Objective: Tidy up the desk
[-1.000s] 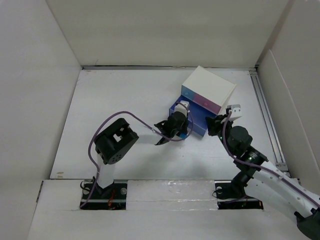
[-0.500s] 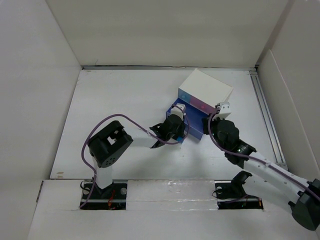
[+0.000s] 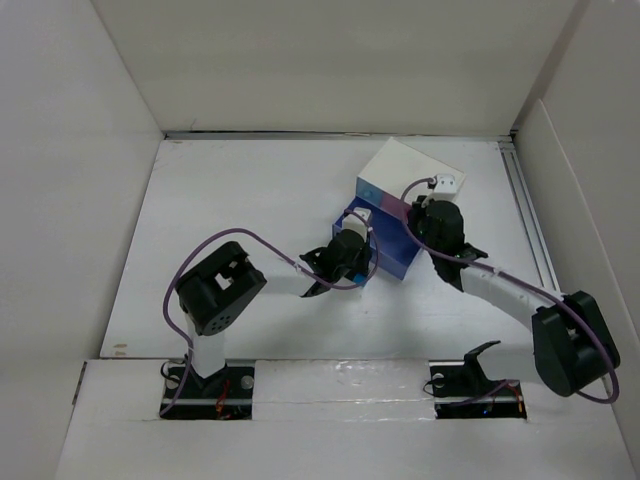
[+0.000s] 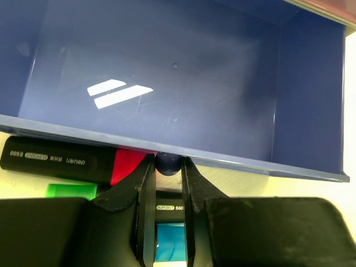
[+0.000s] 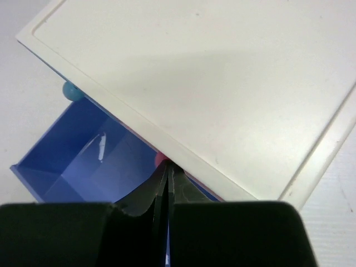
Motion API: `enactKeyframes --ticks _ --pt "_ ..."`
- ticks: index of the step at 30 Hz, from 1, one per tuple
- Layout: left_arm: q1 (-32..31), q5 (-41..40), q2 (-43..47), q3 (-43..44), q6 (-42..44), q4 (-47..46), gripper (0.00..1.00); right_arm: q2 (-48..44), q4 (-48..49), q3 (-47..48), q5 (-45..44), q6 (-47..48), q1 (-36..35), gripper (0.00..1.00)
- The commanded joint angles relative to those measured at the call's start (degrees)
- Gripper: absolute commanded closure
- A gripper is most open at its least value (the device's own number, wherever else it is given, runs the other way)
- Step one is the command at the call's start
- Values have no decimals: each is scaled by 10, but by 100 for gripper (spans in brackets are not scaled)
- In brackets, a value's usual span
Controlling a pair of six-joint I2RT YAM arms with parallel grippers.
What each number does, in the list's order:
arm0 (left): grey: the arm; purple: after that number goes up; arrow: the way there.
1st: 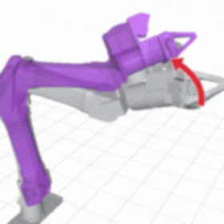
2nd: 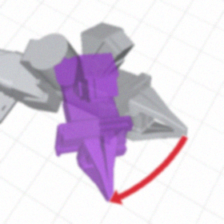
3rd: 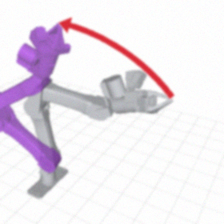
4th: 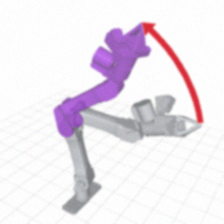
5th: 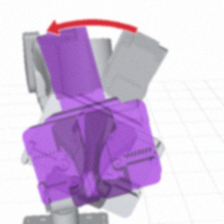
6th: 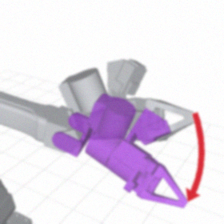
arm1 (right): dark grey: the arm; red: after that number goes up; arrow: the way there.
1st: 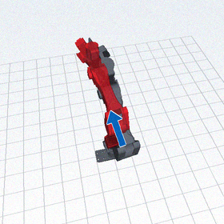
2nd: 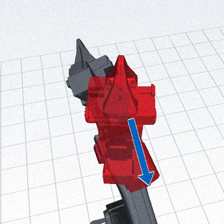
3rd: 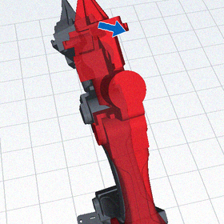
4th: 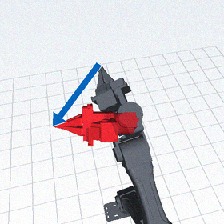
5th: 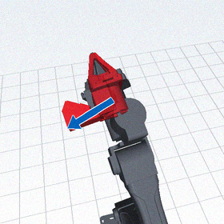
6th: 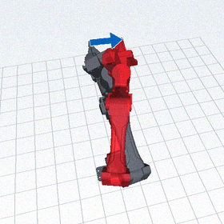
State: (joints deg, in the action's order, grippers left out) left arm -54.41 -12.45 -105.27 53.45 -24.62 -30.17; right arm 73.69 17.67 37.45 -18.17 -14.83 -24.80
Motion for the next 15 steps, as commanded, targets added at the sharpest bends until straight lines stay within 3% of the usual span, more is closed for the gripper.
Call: enactKeyframes --ticks 1,15 --pt "-7 7 9 7 -9 -1 100 2 61 27 23 9 25 97" --pt "-7 13 24 -10 -11 -1 100 44 74 50 63 9 75 98"
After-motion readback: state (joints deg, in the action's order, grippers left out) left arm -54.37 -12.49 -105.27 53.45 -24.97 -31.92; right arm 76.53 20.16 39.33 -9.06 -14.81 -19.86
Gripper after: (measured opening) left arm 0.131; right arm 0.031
